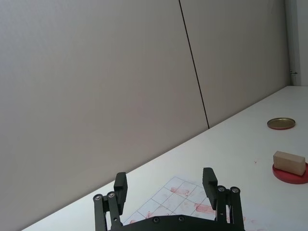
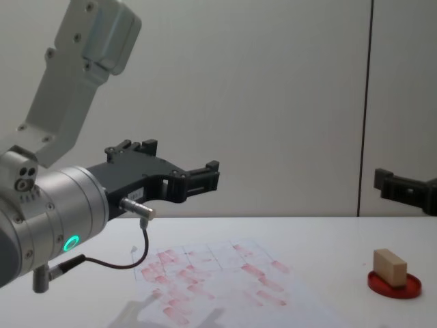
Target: Use the one hand to pick up the stamp and affix it onto the A4 paper.
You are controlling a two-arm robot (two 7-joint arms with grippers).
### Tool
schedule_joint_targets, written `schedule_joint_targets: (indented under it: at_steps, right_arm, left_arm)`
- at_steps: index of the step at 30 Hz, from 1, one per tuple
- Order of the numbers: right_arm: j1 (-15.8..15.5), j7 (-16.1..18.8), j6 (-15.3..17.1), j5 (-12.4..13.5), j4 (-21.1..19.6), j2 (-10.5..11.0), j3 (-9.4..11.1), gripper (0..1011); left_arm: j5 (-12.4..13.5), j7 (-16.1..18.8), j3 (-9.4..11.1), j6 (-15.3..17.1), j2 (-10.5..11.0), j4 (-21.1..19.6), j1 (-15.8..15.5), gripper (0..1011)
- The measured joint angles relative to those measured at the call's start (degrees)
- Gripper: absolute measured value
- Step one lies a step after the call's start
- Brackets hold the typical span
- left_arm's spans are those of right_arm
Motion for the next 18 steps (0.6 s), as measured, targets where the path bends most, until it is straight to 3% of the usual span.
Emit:
schedule_joint_targets:
  at_steps: [18]
  right_arm:
    - [0.00,0.00,0.00,0.00,0.00,0.00,0.00,1001]
  left_arm:
    - [0.00,0.00,0.00,0.00,0.00,0.00,0.00,993]
